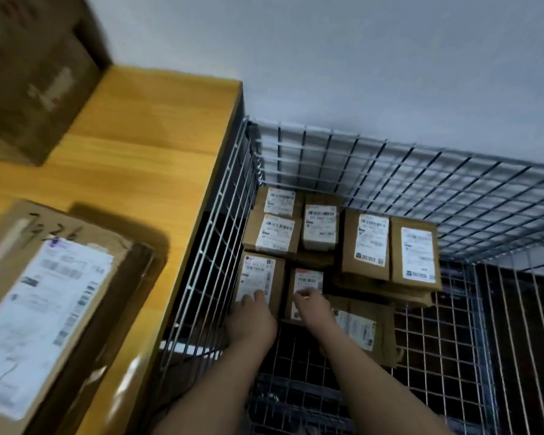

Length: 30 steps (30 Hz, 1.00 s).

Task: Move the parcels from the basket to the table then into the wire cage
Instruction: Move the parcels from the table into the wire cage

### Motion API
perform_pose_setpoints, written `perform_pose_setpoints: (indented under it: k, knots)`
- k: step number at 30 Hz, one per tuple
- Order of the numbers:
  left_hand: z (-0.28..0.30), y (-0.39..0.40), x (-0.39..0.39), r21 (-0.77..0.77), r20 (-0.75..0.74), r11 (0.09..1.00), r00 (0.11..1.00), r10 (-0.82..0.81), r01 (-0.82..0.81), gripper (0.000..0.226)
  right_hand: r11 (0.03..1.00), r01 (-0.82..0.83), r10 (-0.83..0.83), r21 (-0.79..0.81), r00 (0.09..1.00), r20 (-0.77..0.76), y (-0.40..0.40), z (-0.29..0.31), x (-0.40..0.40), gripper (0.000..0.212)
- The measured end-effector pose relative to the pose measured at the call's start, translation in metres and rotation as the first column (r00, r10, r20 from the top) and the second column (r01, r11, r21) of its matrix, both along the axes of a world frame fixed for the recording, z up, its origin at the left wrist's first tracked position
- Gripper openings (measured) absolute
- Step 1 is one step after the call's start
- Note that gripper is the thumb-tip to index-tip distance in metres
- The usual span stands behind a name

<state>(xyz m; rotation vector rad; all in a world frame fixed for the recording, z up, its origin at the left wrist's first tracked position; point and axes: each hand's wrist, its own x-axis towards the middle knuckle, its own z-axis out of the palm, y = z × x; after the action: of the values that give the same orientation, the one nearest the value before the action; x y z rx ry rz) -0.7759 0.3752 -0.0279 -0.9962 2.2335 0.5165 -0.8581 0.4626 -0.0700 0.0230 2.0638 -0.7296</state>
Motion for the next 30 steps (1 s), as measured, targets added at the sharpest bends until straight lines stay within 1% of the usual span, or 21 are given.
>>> perform_pose_setpoints:
  k: [2,3,6,9,13,17,20,23,26,30]
  knots:
    - [0.041,0.0,-0.013,-0.02,-0.062,1.0,0.998,0.005,-0.006,0.035,0.995,-0.092,0.094,0.031,0.993,-0.071,0.008,0.04,-0.007,0.018]
    - [0.065,-0.001,-0.02,-0.05,-0.09,0.999,0.996,-0.003,-0.001,0.03,0.99,-0.133,0.137,0.045,0.985,-0.109,0.009,0.061,-0.012,0.015]
    - [0.144,-0.002,-0.034,-0.127,-0.187,0.992,0.982,-0.041,0.017,0.023,0.964,-0.254,0.266,0.081,0.932,-0.248,0.007,0.14,-0.023,0.017]
    - [0.222,-0.012,-0.031,-0.215,-0.281,0.976,0.956,-0.086,0.025,0.026,0.93,-0.356,0.363,0.095,0.844,-0.394,-0.011,0.225,-0.029,0.018]
    - [0.304,-0.029,0.004,-0.333,-0.369,0.943,0.92,-0.134,0.004,0.028,0.893,-0.446,0.398,0.054,0.728,-0.558,-0.038,0.321,-0.019,0.01]
    - [0.359,-0.063,0.054,-0.371,-0.415,0.921,0.909,-0.049,-0.12,0.03,0.852,-0.522,0.415,0.033,0.636,-0.65,-0.073,0.392,0.002,0.009]
    - [0.386,-0.097,0.096,-0.359,-0.443,0.91,0.896,0.031,-0.209,0.028,0.825,-0.565,0.418,0.003,0.606,-0.677,-0.104,0.423,0.029,0.006]
    - [0.404,-0.133,0.141,-0.357,-0.475,0.887,0.875,0.098,-0.293,0.026,0.776,-0.63,0.458,-0.011,0.577,-0.676,-0.143,0.439,0.066,0.008]
    - [0.411,-0.168,0.183,-0.376,-0.484,0.853,0.862,0.154,-0.363,0.029,0.739,-0.673,0.482,-0.026,0.556,-0.677,-0.186,0.443,0.109,0.012]
    - [0.404,-0.219,0.24,-0.343,-0.478,0.84,0.848,0.23,-0.421,0.032,0.712,-0.702,0.515,-0.017,0.539,-0.667,-0.244,0.437,0.174,0.005]
